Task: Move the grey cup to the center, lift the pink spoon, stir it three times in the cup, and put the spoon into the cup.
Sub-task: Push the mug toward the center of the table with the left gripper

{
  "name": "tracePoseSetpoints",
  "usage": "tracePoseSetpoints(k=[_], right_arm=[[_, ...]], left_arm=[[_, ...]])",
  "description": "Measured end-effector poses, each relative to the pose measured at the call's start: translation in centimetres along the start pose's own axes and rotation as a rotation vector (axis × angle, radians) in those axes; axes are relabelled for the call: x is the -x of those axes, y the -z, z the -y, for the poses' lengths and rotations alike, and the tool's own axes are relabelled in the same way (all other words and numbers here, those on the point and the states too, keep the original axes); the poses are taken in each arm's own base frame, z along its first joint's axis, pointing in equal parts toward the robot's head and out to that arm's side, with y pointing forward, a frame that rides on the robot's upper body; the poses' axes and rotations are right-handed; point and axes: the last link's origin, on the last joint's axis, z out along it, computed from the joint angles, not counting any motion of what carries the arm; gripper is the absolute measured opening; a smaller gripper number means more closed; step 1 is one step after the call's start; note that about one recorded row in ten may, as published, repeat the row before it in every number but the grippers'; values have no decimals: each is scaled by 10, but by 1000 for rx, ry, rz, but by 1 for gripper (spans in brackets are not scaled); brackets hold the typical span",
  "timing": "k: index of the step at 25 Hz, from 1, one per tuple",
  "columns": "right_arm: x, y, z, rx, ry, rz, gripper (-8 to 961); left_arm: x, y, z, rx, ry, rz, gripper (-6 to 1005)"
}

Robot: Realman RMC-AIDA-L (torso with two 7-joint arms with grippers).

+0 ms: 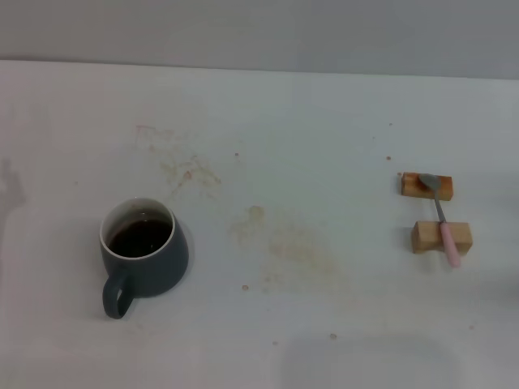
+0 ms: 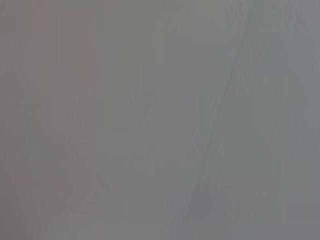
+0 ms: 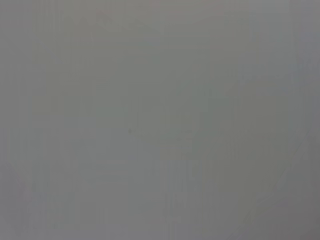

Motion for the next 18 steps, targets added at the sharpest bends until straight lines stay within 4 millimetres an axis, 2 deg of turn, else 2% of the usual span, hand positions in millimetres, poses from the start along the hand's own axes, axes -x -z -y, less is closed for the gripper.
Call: tracePoseSetpoints(k=[2,15,18], right_arm=[[0,0,-1,1,-5,0,506],[-3,3,-2,-2,-15,-15,505],[-5,2,-4,4,-17,-27,505]], left_arm=[[0,0,-1,1,1,0,298],[3,-1,-3,4,6,14,112],[5,-3,-12,65,-7,29,80]])
